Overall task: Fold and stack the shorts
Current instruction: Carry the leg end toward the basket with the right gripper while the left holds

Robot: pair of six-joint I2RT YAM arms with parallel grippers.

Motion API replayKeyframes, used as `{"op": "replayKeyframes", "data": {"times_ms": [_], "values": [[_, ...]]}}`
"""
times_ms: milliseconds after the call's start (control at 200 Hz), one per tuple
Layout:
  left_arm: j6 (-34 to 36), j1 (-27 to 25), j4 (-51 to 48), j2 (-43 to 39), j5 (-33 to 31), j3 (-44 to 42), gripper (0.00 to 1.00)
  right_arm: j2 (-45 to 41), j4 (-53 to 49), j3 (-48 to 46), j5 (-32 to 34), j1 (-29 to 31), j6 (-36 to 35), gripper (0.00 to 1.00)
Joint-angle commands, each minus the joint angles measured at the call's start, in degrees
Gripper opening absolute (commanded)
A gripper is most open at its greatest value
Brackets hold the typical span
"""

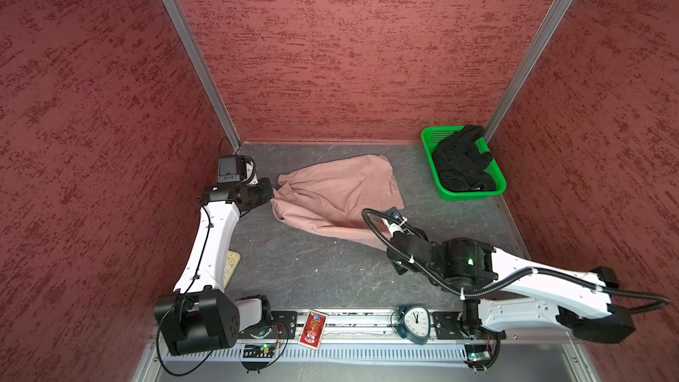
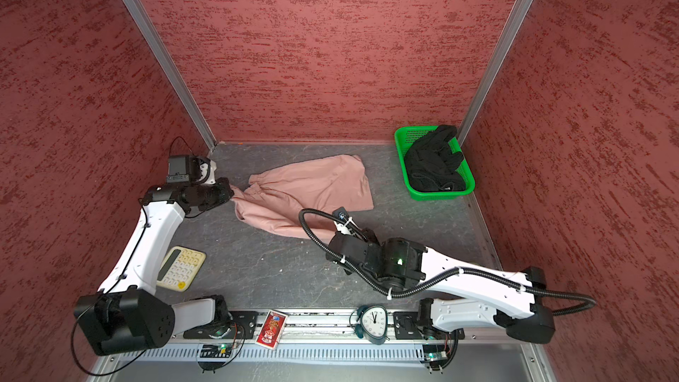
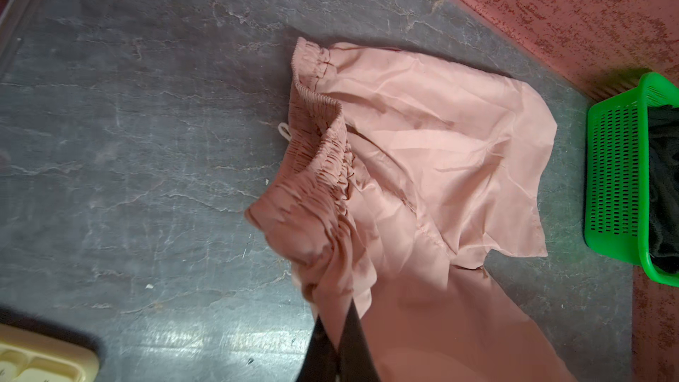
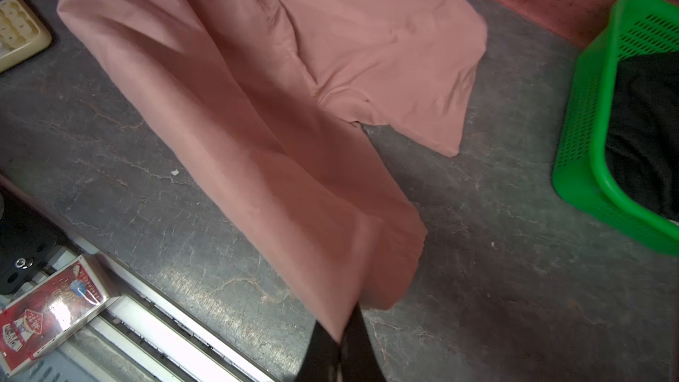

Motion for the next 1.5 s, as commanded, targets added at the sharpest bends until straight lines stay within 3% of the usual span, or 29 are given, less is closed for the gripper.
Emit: {"op": "replayKeyframes", "data": {"times_ms": [0,270,541,781,952,1022,1162,1493], "values": [[2.2,0.7,-5.6,-1.0,-2.0,2.7,0.0,-0.9,-4.0,4.1,7.9,-0.4,-3.0,0.0],[4.6,1.8,-10.8,-2.2,-3.4,3.8,0.0,-3.0,4.8,3.9,11.5,-6.3,-15.6,0.0],[6.8,2.2,-15.2,2.9,-3.0,10.1,0.0,-2.3,19.6,2.6,-0.4,-21.2,-32.1,0.0],[6.3,1.8,-18.8,-1.4,-1.3,10.5,0.0,-0.1,13.9,5.1,-3.9,-20.9,-29.4,0.0],[7.1,1.8,-22.7,-4.8,-2.6,8.6,0.0,-1.6,9.1,6.1,-0.9,-18.0,-26.2,0.0],[7.7,2.5,-23.5,-5.0,-5.6,8.9,0.0,-2.4,9.0,6.2,2.2,-18.0,-27.2,0.0],[9.1,4.1,-23.0,-2.4,-5.5,10.4,0.0,-2.3,11.5,7.1,6.0,-19.0,-31.1,0.0],[10.3,5.6,-19.3,10.7,-4.4,17.8,0.0,5.4,24.1,8.5,-13.5,-33.5,-39.9,0.0]]}}
